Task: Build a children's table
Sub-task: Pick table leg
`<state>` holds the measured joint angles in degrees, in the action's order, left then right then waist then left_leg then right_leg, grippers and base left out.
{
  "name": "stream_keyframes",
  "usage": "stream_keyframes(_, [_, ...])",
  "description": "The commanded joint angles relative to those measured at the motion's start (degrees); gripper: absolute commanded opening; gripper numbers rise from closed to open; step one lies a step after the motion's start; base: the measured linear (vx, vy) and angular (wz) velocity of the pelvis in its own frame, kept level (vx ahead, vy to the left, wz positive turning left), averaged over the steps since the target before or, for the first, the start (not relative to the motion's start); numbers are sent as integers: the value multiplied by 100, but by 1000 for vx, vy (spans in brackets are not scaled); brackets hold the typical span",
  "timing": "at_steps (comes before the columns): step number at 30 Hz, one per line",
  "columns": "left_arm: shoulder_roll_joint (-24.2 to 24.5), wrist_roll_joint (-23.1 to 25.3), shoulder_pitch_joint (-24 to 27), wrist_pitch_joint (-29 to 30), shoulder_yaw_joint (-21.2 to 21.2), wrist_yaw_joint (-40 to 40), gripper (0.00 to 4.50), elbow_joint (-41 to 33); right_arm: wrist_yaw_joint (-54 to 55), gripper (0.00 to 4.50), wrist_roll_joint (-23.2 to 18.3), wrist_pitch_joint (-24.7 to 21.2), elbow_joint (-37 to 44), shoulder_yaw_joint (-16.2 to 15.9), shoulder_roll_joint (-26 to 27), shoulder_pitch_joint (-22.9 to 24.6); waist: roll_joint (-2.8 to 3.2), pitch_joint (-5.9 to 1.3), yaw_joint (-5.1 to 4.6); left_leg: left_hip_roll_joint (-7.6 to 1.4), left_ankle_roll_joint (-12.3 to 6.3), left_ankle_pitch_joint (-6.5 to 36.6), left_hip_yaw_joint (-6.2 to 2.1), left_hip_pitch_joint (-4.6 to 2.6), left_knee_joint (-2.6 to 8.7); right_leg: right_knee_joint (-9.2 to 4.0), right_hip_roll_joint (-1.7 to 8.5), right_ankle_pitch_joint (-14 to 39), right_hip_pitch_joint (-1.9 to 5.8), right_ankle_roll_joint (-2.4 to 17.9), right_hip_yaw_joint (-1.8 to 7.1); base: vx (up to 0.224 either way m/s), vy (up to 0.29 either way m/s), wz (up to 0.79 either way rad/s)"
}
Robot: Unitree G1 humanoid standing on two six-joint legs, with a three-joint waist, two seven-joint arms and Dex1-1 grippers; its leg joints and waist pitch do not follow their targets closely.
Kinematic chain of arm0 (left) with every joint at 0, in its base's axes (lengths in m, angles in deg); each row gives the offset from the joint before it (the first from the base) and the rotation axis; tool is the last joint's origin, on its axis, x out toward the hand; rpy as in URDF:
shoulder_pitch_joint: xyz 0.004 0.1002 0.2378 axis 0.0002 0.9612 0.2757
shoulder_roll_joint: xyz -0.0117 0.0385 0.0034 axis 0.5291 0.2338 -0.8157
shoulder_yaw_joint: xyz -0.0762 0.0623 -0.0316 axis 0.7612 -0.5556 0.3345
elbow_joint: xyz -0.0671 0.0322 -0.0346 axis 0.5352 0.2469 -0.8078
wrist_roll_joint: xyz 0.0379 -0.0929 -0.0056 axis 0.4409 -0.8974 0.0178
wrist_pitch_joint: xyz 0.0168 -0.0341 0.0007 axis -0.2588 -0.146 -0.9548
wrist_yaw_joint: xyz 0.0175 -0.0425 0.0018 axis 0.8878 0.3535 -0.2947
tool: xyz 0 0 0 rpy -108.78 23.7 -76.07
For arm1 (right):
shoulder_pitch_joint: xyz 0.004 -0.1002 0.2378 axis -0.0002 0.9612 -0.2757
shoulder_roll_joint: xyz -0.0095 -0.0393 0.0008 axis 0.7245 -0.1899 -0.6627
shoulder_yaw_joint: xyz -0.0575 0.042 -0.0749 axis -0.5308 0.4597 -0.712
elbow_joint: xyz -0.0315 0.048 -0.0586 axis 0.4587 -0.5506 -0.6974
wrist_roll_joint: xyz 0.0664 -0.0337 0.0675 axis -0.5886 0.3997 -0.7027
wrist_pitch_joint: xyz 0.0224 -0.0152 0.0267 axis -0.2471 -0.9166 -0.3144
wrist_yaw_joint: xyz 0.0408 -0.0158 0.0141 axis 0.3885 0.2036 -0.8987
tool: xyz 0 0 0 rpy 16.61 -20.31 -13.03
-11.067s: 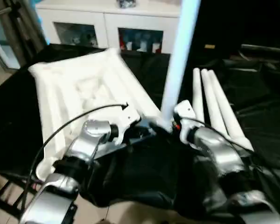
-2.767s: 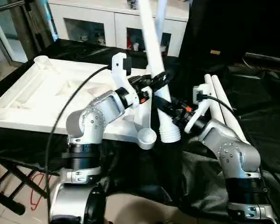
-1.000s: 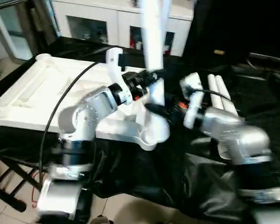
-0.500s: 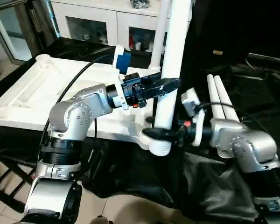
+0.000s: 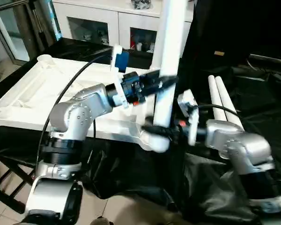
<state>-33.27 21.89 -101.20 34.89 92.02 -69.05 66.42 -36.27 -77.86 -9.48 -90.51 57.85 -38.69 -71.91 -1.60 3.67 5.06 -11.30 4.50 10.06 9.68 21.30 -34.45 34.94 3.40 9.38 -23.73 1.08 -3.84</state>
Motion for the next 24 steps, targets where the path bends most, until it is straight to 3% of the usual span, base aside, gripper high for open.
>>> stream_keyframes(1, [20,493,-72,-135,-87,606,316,134,327,200,142,258,67,156,44,-161,-20,-434,-17,-128,67,843,-22,-38,376,-447,384,1674,349,711,248,0,0,0])
stream_keyframes(4, [-194,945,17,-101,-101,1646,326,85,1159,199,260,279,-2,325,475,-286,-14,-432,-23,-134,69,859,-20,-40,382,-443,392,1698,340,672,259,0,0,0])
stream_keyframes(7, [-328,1164,175,-229,-250,1919,326,-50,1380,197,256,226,83,317,695,-322,-6,-454,-8,-140,40,791,-29,-29,382,-422,394,1469,361,732,257,0,0,0])
stream_keyframes(11, [-718,1018,259,-183,-66,2327,326,-40,1512,197,274,226,154,280,929,-337,3,-443,-22,-135,11,869,-17,-28,381,-423,384,1328,360,807,260,0,0,0])
stream_keyframes(12, [-1010,878,203,-138,261,2784,326,79,1603,197,305,270,113,259,1021,-350,3,-441,-25,-122,14,883,-7,-24,371,-429,377,1375,358,791,267,0,0,0])
stream_keyframes(14, [-1174,755,161,-144,460,3021,326,141,1693,197,323,292,89,251,1079,-356,17,-430,-6,-126,23,993,-16,-50,378,-462,386,1542,342,759,261,0,0,0])
stream_keyframes(15, [-1200,732,155,-155,490,3050,300,134,1719,197,327,292,89,251,1092,-356,6,-425,-5,-117,20,1031,-15,-44,382,-478,379,1648,343,702,256,0,0,0])
stream_keyframes(20, [-1320,695,83,-416,742,3402,288,154,1822,197,352,284,110,272,1148,-344,3,-429,-15,-117,20,1061,-29,-34,391,-488,373,1715,339,553,251,0,0,0])
stream_keyframes(21, [-1322,696,79,-432,759,3425,256,161,1825,197,356,281,112,276,1152,-344,6,-430,-16,-115,11,1065,-28,-34,388,-495,375,1716,336,530,252,0,0,0])
stream_keyframes(24, [-1349,628,77,-439,850,3438,251,146,1829,197,356,268,135,272,1145,-331,-3,-429,-21,-107,9,1041,-29,-21,387,-496,374,1729,345,492,248,0,0,0])
